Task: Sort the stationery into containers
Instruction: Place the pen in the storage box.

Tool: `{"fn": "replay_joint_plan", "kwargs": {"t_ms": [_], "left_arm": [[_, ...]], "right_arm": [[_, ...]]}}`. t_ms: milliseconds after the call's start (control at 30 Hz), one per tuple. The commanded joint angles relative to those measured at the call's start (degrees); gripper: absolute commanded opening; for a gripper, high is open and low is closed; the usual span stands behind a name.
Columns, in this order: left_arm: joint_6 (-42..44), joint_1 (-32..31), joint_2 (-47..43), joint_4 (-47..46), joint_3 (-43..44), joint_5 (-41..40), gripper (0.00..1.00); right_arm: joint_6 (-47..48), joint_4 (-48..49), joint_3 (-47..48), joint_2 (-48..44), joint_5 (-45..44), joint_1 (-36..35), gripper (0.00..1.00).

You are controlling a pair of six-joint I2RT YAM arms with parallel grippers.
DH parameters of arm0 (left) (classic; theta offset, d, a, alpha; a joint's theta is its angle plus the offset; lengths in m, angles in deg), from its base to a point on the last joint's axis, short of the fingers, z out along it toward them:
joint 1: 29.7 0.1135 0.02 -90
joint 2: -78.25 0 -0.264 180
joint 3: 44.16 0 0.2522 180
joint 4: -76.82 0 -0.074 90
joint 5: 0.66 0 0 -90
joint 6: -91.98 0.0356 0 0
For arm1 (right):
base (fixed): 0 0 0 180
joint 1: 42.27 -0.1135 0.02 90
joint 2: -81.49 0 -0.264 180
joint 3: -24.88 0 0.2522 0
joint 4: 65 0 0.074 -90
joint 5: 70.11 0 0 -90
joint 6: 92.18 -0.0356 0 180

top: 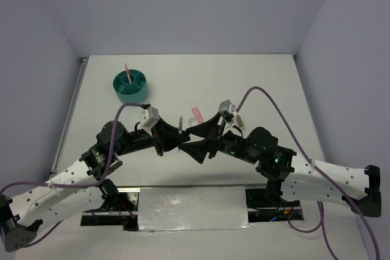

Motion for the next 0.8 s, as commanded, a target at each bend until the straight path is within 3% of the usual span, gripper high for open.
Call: {"fn": "replay_joint_plan", "kwargs": {"t_ms": [0, 133, 333, 467, 500, 533, 667, 767], "left_arm": [[-0.67, 0.37, -0.23, -6.24, 0.56, -1.19, 0.00], [-0.76, 0.37, -0.58, -6.16, 0.65, -2.41, 0.00], [-1.46, 0.55, 0.47, 1.48, 5.91, -22.18, 0.00], [-3.12, 1.42, 5.47, 8.15, 12.15, -49.70, 0.00], [-3.22, 2.82, 9.84, 8.00, 14.51, -63.54, 0.00], [-2.09, 8.14, 12.14, 7.04, 15.84, -65.59, 0.00], [-2.09, 22.59, 23.83, 3.27, 22.00, -64.46, 0.00], [5.26, 27.78, 32.08, -10.69, 20.96, -66.23, 0.00]], "right_arm": [[1.42, -2.39, 1.00, -0.88, 1.57, -0.35, 0.77], [1.86, -3.27, 0.39, -2.02, -3.34, -0.35, 0.79], [3.17, -6.51, -1.64, -10.10, -13.46, -0.36, 0.81], [4.40, -9.16, -2.34, -14.15, -16.18, -0.35, 0.81], [4.58, -9.42, -3.04, -15.29, -16.62, -0.35, 0.81], [4.58, -9.25, -3.31, -15.73, -16.89, -0.27, 0.81], [4.23, -9.43, -4.10, -15.83, -15.14, -0.35, 0.81], [3.88, -8.64, -6.29, -16.09, -13.56, -0.35, 0.81]]}}
